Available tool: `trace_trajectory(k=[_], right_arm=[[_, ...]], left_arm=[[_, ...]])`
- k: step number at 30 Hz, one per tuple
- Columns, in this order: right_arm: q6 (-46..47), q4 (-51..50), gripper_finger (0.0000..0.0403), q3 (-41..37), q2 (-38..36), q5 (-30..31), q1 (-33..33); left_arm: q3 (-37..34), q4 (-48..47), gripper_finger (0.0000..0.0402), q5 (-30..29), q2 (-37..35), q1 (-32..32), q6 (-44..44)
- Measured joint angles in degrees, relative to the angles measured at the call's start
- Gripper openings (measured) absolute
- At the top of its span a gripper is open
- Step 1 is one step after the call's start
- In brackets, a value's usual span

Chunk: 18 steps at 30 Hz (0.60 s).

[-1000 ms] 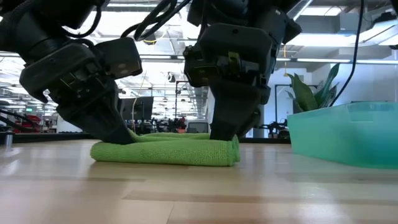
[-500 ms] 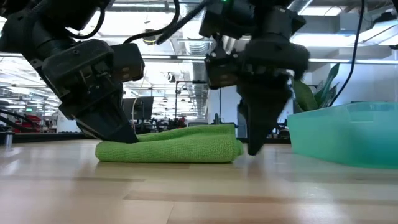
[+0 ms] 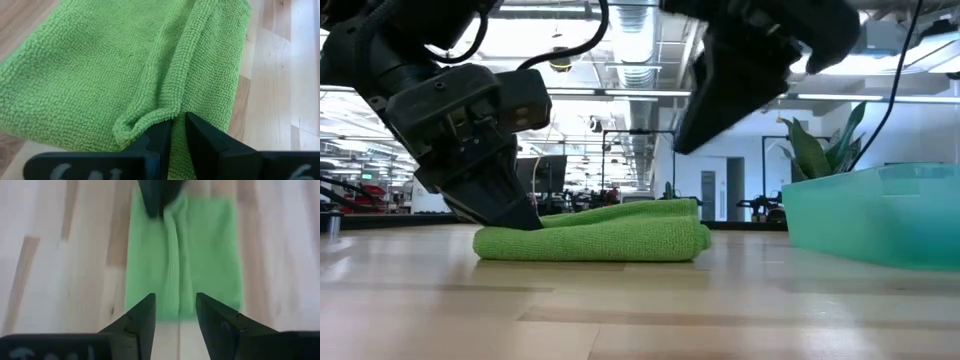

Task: Roll microfiber towels into tight, uniform cylinder then place into a basket
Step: Roll the green microfiber towel

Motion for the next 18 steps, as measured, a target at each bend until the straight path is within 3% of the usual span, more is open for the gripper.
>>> trace_trajectory(k=[2, 8, 10, 18], right_arm=[[-3.29, 3.87, 0.0162, -0.94, 0.48, 2.08, 0.83], [-7.31, 4.83, 0.0168, -1.49, 3.37, -1.85, 0.90], [-7.60, 8.78, 0.0176, -0.83, 4.91, -2.81, 0.90], [-9.92, 8.30, 0.0219, -1.20, 7.21, -6.17, 0.41]], left_arm=[[0.00, 0.10, 0.0055, -0.09, 0.00, 0.00, 0.77], [-0.01, 0.11, 0.0055, -0.19, 0.00, 0.00, 2.10], [0.00, -0.20, 0.0055, -0.19, 0.00, 0.00, 2.14], [0.00, -0.23, 0.0055, 0.17, 0.00, 0.04, 2.49]])
